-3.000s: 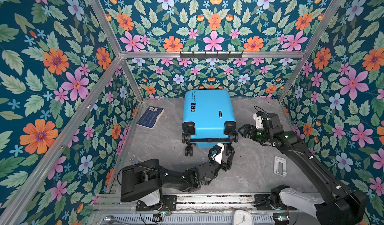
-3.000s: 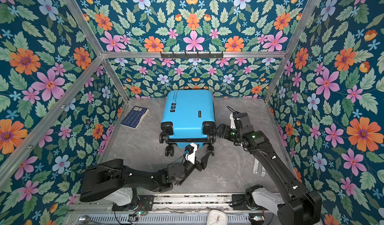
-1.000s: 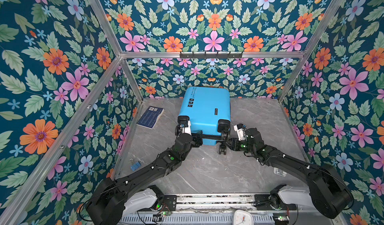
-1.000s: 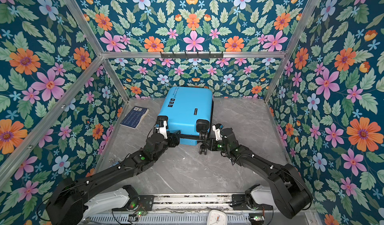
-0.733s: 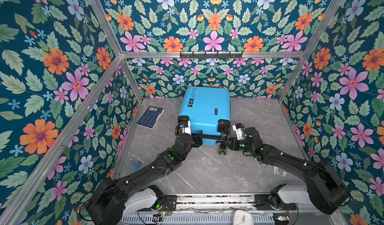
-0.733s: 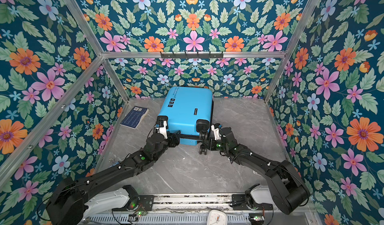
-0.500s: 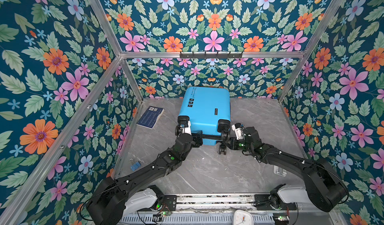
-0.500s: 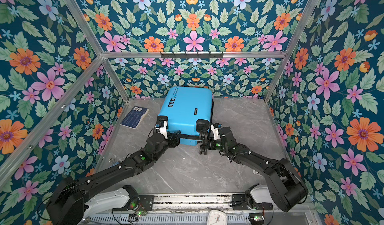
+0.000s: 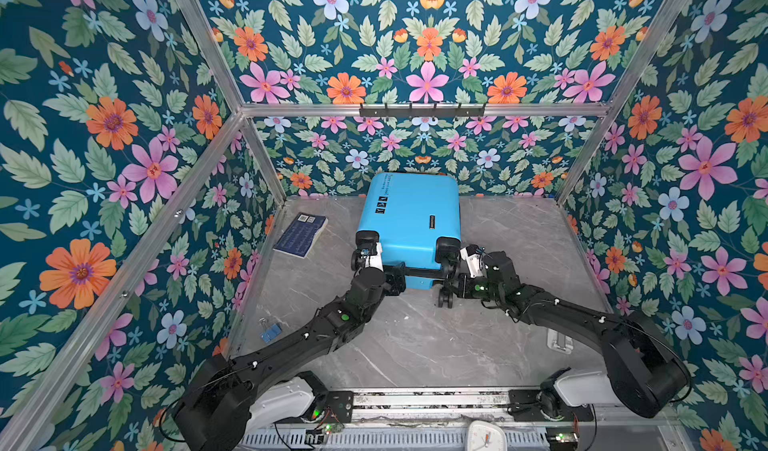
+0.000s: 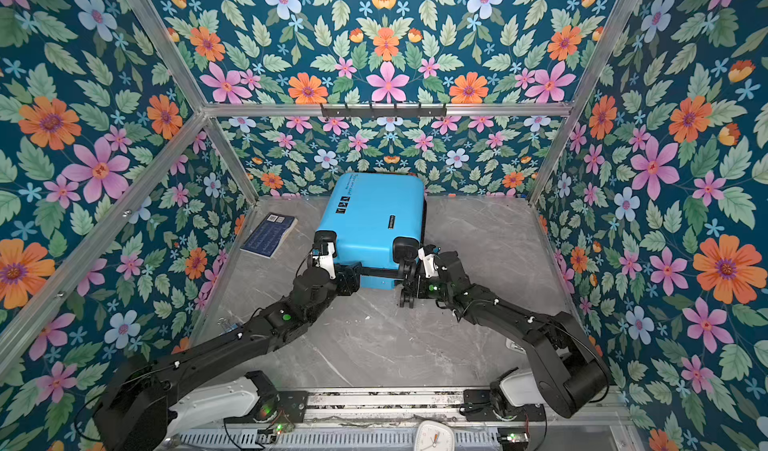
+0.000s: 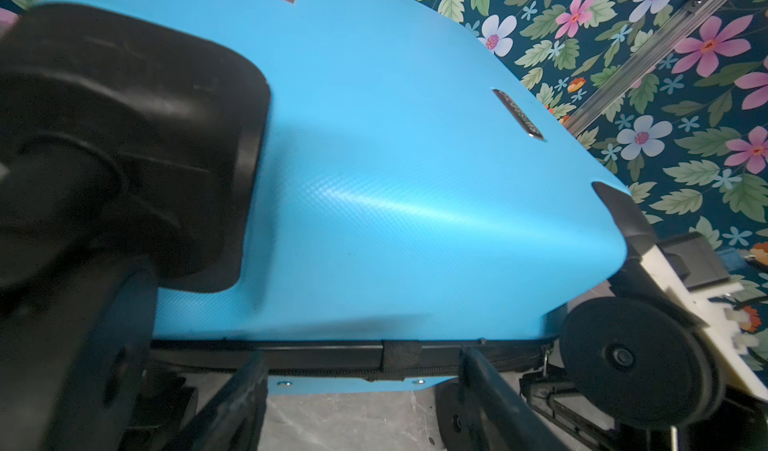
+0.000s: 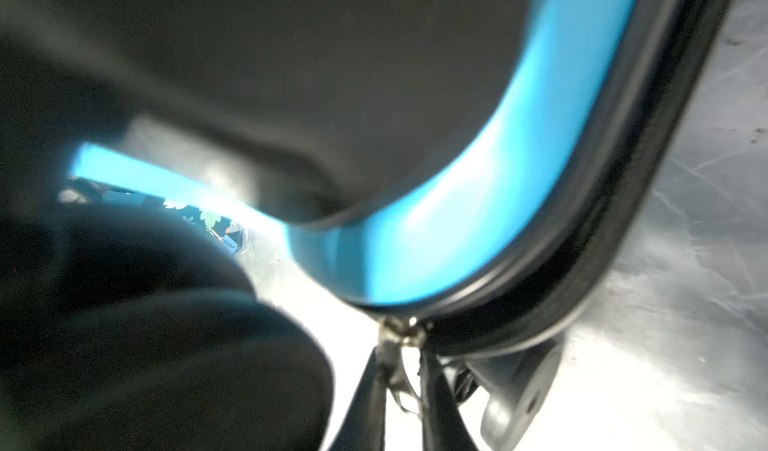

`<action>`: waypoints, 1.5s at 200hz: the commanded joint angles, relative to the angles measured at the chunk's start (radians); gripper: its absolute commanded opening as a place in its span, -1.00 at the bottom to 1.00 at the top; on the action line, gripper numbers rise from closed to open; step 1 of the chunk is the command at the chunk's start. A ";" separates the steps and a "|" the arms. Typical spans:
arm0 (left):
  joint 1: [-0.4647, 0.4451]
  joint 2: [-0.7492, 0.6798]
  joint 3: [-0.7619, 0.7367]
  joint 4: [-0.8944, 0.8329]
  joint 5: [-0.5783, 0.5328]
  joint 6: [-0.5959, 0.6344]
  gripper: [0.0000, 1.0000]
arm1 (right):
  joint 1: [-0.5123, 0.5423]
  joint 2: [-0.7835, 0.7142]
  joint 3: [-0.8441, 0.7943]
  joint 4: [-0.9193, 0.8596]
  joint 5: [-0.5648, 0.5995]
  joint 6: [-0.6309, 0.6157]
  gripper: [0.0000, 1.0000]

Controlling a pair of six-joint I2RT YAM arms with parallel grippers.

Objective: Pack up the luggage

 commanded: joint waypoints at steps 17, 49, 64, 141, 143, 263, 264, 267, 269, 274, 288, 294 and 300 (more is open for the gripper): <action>-0.002 -0.003 0.002 0.012 0.003 -0.003 0.49 | -0.002 -0.005 0.007 0.017 0.042 -0.001 -0.93; -0.001 -0.007 0.001 0.009 0.003 -0.003 0.49 | -0.001 -0.020 -0.003 0.007 0.055 0.005 -1.00; -0.001 -0.008 0.002 0.009 0.006 -0.003 0.49 | -0.002 -0.027 -0.009 0.007 0.059 0.010 -1.00; -0.146 0.050 0.123 -0.040 0.129 0.017 0.63 | -0.001 0.012 -0.020 0.069 -0.046 0.066 -1.00; -0.155 0.054 0.130 -0.048 0.124 0.016 0.63 | -0.001 0.013 -0.022 0.071 -0.046 0.068 -1.00; -0.341 0.465 0.651 -0.533 -0.078 -0.041 0.78 | -0.042 0.083 -0.093 0.257 -0.103 0.175 -1.00; -0.341 0.468 0.655 -0.537 -0.080 -0.041 0.78 | -0.043 0.083 -0.095 0.259 -0.104 0.176 -1.00; -0.341 0.474 0.664 -0.544 -0.086 -0.042 0.78 | -0.045 0.085 -0.097 0.264 -0.106 0.179 -1.00; -0.342 0.480 0.668 -0.550 -0.089 -0.042 0.78 | -0.048 0.086 -0.100 0.269 -0.107 0.180 -1.00; -0.343 0.490 0.682 -0.561 -0.097 -0.041 0.77 | -0.051 0.089 -0.105 0.278 -0.112 0.186 -1.00; -0.343 0.522 0.714 -0.589 -0.126 -0.036 0.76 | -0.063 0.098 -0.116 0.306 -0.122 0.196 -1.00; -0.343 0.536 0.728 -0.600 -0.139 -0.034 0.74 | -0.066 0.104 -0.119 0.314 -0.127 0.199 -1.00; -0.342 0.548 0.741 -0.611 -0.151 -0.031 0.73 | -0.067 0.108 -0.121 0.325 -0.131 0.201 -1.00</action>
